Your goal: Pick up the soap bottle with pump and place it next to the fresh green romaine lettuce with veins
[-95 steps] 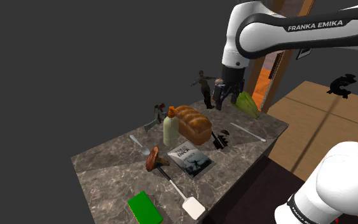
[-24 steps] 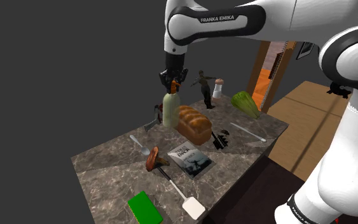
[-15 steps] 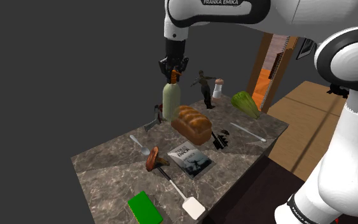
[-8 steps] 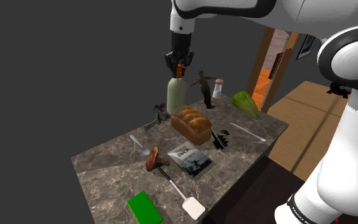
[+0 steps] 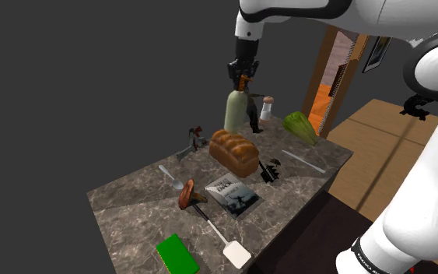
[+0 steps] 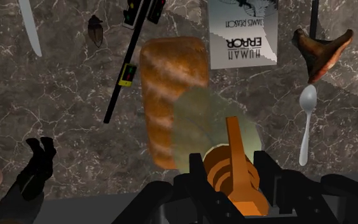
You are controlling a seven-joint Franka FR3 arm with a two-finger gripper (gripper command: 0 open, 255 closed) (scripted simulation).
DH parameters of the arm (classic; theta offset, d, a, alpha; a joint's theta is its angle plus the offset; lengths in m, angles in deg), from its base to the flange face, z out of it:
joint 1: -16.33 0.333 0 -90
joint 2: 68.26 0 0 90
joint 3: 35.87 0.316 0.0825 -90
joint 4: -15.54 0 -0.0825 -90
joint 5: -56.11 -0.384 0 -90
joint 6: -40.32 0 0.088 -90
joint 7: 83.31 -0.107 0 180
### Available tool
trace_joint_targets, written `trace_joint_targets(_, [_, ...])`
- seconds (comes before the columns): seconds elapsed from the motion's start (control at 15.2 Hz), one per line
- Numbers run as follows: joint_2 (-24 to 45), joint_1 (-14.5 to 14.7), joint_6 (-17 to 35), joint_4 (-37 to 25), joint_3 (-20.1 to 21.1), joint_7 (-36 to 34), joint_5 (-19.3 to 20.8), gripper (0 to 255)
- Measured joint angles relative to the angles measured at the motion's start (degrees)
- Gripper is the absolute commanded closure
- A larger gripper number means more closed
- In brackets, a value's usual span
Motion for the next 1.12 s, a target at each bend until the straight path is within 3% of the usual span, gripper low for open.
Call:
trace_joint_targets(0.73, [0.5, -8.3, -0.9, -1.0, -6.5, 14.8, -1.2, 255])
trace_joint_targets(1.12, [3.7, -12.9, -2.5, -5.7, -9.8, 22.5, -2.0, 255])
